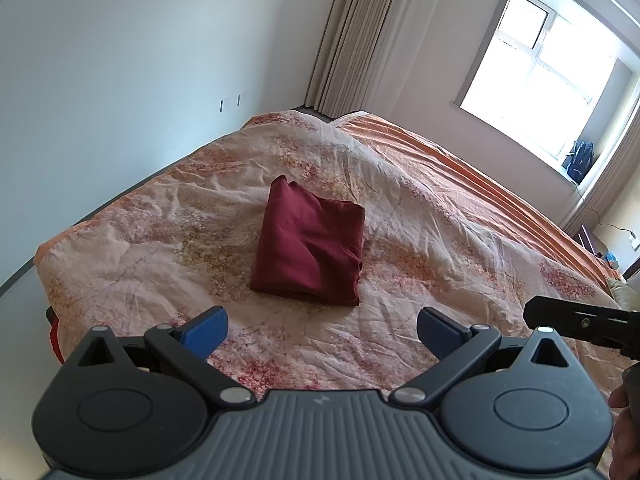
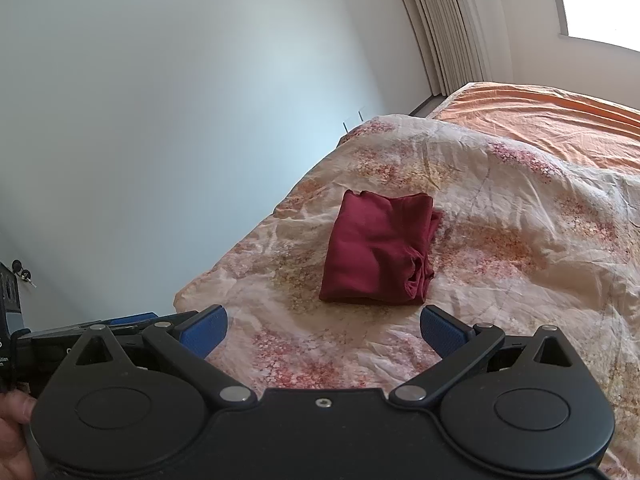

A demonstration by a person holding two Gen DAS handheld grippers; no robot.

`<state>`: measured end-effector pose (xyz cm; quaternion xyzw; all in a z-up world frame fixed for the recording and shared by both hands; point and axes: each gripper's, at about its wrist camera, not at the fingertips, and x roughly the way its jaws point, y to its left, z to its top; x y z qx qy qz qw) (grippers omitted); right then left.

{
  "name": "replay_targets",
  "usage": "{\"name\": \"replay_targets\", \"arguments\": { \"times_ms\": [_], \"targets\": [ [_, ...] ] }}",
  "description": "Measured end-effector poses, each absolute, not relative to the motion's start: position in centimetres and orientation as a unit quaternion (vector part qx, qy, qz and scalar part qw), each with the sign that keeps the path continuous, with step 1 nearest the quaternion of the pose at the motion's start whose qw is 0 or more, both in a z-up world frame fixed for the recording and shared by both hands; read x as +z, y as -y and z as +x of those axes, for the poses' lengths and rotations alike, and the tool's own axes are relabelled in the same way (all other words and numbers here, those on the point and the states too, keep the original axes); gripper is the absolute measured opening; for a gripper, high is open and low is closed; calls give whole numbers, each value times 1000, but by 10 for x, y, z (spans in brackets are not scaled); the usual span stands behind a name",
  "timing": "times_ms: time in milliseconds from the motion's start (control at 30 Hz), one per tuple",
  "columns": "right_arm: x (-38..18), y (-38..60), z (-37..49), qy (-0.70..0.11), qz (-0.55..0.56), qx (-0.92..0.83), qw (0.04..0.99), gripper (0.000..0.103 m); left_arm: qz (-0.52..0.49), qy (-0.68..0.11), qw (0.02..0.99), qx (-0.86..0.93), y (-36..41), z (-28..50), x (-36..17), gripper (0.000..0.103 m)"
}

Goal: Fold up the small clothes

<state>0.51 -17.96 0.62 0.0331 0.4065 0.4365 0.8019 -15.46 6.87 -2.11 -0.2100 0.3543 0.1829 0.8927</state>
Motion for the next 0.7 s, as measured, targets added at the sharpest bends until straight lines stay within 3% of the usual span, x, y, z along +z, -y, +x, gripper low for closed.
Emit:
{"name": "replay_targets", "arguments": {
  "times_ms": [700],
  "targets": [
    [8, 177, 1, -408, 35, 434, 802, 102, -214, -353, 892, 185, -65, -160, -20, 103]
  ]
}}
